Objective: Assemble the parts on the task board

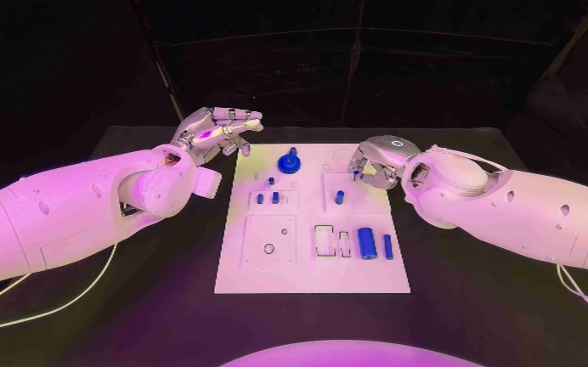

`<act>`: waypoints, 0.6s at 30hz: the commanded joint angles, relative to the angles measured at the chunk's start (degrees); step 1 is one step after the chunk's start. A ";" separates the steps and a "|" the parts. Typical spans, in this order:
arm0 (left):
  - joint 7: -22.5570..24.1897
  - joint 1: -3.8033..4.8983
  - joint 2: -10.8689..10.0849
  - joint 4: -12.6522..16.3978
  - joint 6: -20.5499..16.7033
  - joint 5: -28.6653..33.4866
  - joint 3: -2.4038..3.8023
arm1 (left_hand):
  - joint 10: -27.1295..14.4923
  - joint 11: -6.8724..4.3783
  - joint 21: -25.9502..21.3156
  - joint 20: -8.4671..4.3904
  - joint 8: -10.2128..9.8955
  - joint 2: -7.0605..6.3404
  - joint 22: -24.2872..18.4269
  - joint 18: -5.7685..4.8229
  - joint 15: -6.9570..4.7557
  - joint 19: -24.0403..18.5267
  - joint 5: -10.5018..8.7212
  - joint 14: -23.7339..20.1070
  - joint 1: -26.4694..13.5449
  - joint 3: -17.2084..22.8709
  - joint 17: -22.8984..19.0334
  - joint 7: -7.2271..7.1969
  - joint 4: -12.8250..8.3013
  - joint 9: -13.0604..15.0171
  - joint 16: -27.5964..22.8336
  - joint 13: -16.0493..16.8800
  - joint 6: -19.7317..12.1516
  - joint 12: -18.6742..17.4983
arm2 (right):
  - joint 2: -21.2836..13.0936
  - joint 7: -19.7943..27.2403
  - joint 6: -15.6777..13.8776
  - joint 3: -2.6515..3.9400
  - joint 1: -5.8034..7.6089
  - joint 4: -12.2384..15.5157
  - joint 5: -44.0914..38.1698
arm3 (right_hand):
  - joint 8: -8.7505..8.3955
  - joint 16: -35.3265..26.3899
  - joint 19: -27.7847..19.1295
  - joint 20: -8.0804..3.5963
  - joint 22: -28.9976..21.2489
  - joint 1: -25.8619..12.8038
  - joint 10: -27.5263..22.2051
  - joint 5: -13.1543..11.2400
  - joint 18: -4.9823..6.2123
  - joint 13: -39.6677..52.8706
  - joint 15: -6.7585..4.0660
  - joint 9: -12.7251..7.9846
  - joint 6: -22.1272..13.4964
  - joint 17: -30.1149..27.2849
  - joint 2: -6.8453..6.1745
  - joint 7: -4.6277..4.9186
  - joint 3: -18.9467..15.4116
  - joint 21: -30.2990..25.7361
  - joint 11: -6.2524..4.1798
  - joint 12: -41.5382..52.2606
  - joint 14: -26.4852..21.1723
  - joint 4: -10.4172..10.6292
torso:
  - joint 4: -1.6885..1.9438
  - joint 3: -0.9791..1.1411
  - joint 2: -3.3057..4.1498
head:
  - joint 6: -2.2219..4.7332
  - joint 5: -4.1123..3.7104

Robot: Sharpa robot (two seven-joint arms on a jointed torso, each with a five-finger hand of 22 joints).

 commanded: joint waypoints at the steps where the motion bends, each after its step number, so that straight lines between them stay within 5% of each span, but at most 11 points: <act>1: 1.15 0.05 -0.19 0.05 1.68 0.22 0.05 | -0.56 -0.03 -0.25 0.21 0.25 0.08 -0.07 0.74 0.15 -0.06 0.15 -0.43 -0.51 -0.25 -0.02 0.02 0.02 -0.04 0.15 0.09 -0.43 0.38 | -1.14 -0.13 -3.68 0.07 0.14 1.86 1.08 | -0.37 0.31 -0.14 -0.10 0.08 -0.73 0.30 -0.16 -0.71 0.00 -0.19 0.05 0.41 0.00 0.05 -0.16 0.39 0.30 0.12 -0.26 2.08 -0.13 | 0.02 -0.05 -0.01 | 0.09 0.31; 7: 1.67 0.05 -0.33 -0.09 2.29 0.22 0.06 | -0.80 0.02 -0.34 0.28 0.32 -0.18 -0.10 0.74 0.21 -0.07 0.21 -0.48 -0.94 -0.58 0.00 0.05 0.21 -0.04 0.25 0.13 -0.63 0.61 | -3.29 1.13 -6.95 0.14 0.16 7.15 2.59 | -0.36 0.46 0.03 -0.11 0.40 -1.21 0.37 0.05 -0.76 0.06 -0.19 0.06 0.47 0.13 -0.31 -0.16 1.04 0.49 0.11 -0.23 2.13 -0.65 | -0.08 0.07 0.01 | 0.25 0.66; 18: 2.01 0.04 0.14 -0.49 2.52 0.22 0.06 | -0.88 0.04 -0.37 0.30 0.36 -0.27 -0.12 0.74 0.23 -0.08 0.23 -0.51 -1.10 -0.71 -0.04 0.06 0.29 -0.04 0.26 0.15 -0.69 0.71 | -3.64 2.70 -9.05 0.17 0.18 14.68 4.30 | -0.39 0.60 0.18 -0.11 0.70 -1.70 0.41 0.41 -0.82 0.11 -0.18 0.06 0.50 0.26 -0.60 -0.09 1.76 0.68 0.16 -0.21 2.15 -1.21 | -0.04 -0.09 -0.09 | 0.11 1.46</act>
